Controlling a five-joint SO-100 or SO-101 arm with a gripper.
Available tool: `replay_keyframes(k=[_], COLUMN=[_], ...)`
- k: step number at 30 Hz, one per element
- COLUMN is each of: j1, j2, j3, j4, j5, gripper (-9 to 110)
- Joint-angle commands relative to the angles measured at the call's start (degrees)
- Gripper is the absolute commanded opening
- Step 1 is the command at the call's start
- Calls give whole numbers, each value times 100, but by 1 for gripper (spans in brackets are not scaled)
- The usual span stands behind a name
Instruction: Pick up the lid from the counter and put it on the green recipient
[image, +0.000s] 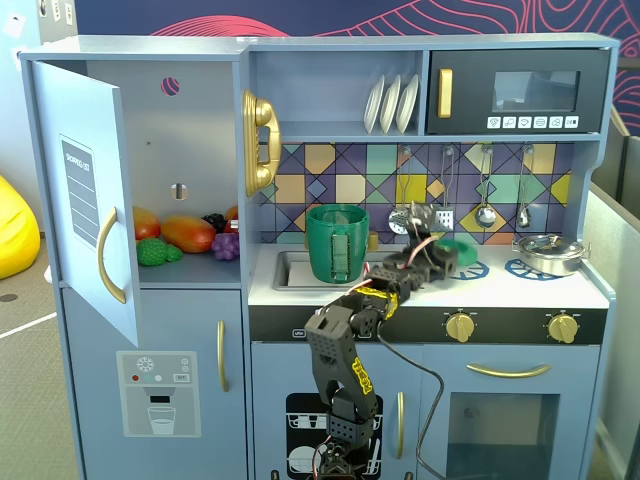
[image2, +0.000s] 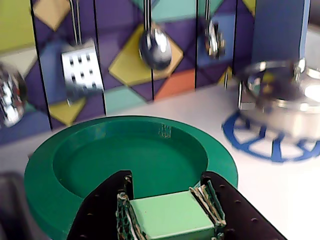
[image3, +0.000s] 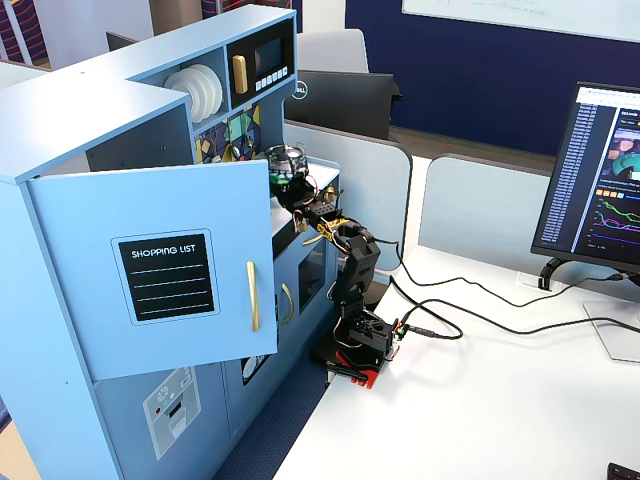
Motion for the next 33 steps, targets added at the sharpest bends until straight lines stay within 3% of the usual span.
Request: replay_keyframes(k=[1, 12, 33], j1=[-158, -1222, -2900], j2=[791, 1063, 677], j3=[-1116, -2355, -2479], j4=[738, 1582, 1898], j5=[53, 290, -422], gripper=[0, 0, 0])
